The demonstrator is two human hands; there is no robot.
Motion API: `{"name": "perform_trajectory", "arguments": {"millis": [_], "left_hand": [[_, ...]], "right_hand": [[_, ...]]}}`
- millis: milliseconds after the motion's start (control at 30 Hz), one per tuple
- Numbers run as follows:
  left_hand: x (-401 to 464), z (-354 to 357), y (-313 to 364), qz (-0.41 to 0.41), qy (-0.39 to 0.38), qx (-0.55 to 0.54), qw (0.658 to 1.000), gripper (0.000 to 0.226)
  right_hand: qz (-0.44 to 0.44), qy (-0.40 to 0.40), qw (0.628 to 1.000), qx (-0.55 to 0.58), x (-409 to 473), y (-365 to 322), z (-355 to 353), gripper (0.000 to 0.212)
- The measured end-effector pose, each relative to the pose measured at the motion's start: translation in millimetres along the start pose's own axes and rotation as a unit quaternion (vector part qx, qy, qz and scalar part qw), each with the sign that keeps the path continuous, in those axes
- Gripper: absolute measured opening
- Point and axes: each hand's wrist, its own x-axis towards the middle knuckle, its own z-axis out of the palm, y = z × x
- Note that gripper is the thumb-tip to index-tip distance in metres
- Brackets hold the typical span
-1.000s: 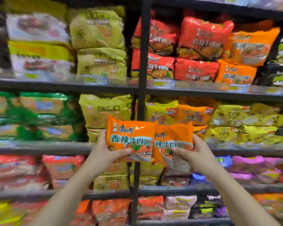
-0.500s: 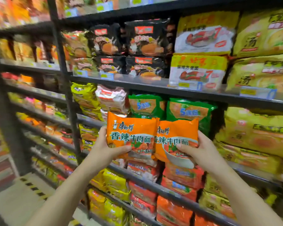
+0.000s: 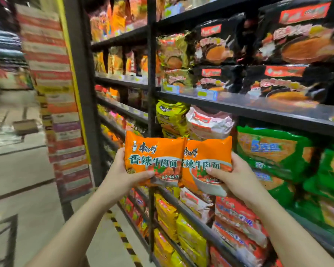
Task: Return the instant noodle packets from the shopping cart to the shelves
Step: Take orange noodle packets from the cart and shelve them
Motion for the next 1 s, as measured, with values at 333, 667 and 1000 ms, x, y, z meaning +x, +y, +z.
{"name": "perform_trajectory", "arguments": {"millis": [333, 667, 1000], "left_hand": [[110.3, -51.3, -31.2, -0.008, 0.092, 0.013, 0.996, 0.075], [173.0, -154.8, -86.5, -0.04, 0.182, 0.012, 0.982, 0.079], [283.0, -306.9, -145.3, -0.03, 0.192, 0.001, 0.981, 0.081]], "right_hand": [[-0.047, -0.081, 0.995, 0.043, 168.0, 18.7, 76.3, 0.04], [-0.054, -0.174, 0.982, 0.045, 277.8, 19.8, 211.8, 0.047], [-0.077, -0.175, 0.981, 0.038, 379.5, -16.2, 372.9, 0.044]]}}
